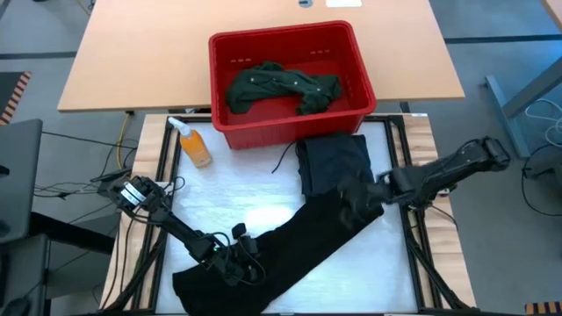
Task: Fold Laundry from Bin
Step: Fold the black shirt
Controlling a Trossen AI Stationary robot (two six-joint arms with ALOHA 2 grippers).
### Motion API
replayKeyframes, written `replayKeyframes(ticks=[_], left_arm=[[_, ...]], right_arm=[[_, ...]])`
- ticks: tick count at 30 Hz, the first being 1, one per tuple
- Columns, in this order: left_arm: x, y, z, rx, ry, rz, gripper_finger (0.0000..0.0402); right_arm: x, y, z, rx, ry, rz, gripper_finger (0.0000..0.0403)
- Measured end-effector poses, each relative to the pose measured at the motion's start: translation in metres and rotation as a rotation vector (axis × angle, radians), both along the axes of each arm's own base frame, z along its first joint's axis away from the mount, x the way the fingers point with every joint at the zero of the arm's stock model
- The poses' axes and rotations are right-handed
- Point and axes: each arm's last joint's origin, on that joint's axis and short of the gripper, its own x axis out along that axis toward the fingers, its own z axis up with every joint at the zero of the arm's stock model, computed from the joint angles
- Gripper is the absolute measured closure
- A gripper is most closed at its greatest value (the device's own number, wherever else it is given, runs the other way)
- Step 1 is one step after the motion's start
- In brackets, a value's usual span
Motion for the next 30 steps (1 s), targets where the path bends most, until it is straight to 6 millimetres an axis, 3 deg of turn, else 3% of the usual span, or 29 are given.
replayKeyframes(ticks=[5,13,19,23,30], left_arm=[[-0.002,-0.002,0.0,0.006,-0.01,0.002,0.0317],[0.0,-0.003,0.001,-0.03,-0.036,0.008,0.0317],[-0.003,-0.007,0.001,-0.055,-0.037,0.004,0.0317],[-0.003,-0.008,0.002,-0.058,-0.036,-0.001,0.0317],[0.001,-0.003,0.002,-0.038,-0.024,-0.006,0.0317]], right_arm=[[-0.003,0.035,-0.04,-0.057,0.097,0.046,0.0285],[-0.003,0.049,-0.089,-0.189,0.326,-0.031,0.0285],[-0.001,0.062,-0.11,-0.133,0.393,-0.092,0.0285],[-0.006,0.083,-0.109,0.029,0.41,-0.138,0.0285],[-0.008,0.126,-0.071,0.256,0.344,-0.127,0.0285]])
